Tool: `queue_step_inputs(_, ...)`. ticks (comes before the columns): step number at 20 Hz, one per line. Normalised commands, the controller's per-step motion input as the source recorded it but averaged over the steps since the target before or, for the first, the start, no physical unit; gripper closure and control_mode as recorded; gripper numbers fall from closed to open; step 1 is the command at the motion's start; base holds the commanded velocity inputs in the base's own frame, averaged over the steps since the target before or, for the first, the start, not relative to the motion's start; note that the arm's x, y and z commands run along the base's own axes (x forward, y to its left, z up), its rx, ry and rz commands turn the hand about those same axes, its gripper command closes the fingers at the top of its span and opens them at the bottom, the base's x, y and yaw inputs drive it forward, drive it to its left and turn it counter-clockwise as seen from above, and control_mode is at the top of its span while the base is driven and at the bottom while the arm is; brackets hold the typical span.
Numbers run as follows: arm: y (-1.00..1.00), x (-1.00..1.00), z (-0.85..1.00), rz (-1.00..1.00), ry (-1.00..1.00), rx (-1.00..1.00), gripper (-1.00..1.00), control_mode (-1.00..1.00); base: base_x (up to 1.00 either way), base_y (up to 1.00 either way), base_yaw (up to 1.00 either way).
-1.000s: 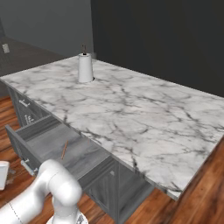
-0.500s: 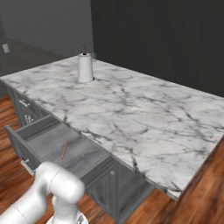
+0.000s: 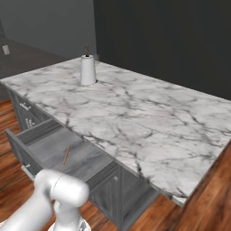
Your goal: Take a straw from the drawer in front and place it inside the glass cup on the dining counter.
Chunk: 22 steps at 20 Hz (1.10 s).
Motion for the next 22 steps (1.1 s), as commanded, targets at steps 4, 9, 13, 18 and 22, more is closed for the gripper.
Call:
queue_step_inputs(4,-0.2,0.0,1.0,-0.05,-0.19,0.18,-1.0,-1.0,0.0,0.0,0.0)
queue_step_inputs(9,-0.29,0.1,1.0,-0.05,-0.19,0.16,-1.0,-1.0,0.0,0.0,0.0)
queue_step_inputs(13,-0.45,0.1,1.0,-0.04,-0.07,0.16,-1.0,-1.0,0.0,0.0,0.0)
queue_step_inputs(18,-0.72,0.35,0.91,-0.01,0.0,0.17,-1.0,-1.0,0.0,0.0,0.0)
queue_step_inputs(22,-0.93,0.71,0.39,0.0,0.0,0.17,-1.0,-1.0,0.0,0.0,0.0)
